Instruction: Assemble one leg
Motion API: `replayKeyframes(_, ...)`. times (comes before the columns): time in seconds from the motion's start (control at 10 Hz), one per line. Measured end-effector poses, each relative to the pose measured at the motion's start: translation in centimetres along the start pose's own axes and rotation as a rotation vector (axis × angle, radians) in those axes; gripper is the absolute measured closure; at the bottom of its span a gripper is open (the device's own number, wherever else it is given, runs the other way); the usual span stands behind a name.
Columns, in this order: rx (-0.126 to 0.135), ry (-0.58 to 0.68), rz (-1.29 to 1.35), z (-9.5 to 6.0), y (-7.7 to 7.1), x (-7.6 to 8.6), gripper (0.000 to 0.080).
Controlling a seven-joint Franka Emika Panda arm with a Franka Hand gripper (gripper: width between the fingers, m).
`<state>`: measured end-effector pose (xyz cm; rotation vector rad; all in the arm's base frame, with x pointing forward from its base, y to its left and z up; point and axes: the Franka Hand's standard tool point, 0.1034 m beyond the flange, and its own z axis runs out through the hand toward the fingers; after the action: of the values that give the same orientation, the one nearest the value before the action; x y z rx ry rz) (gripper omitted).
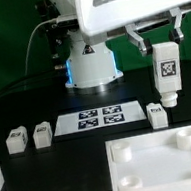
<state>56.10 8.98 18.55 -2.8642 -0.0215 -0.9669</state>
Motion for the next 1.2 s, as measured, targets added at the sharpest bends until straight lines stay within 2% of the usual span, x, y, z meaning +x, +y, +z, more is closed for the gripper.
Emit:
replayKeyframes(0.1,0.004,-0.007,-0.017,0.5,0.3,-0.1,0.0506)
replayKeyframes(0.2,0.011,-0.007,-0.039,1.4,0.7,1.0,0.0506)
replayKeyframes(0.3,0.019,-0.003,-0.036,2.9,1.1,1.7,0.0506)
replayKeyframes(0.4,0.028,0.001,-0.027,4.2,1.1,1.7,0.0506)
replayKeyframes(0.5,0.035,-0.005,-0.016,5.6,0.9,1.1,0.0506)
replayKeyframes(0.7,0.049,-0.024,0.020,7.5,-0.7,0.3,0.0506)
replayKeyframes(0.8,0.056,-0.025,0.030,8.0,-1.5,0.4,0.0506)
replayKeyframes(1.2,0.061,-0.025,0.046,8.7,-2.1,0.8,0.0506)
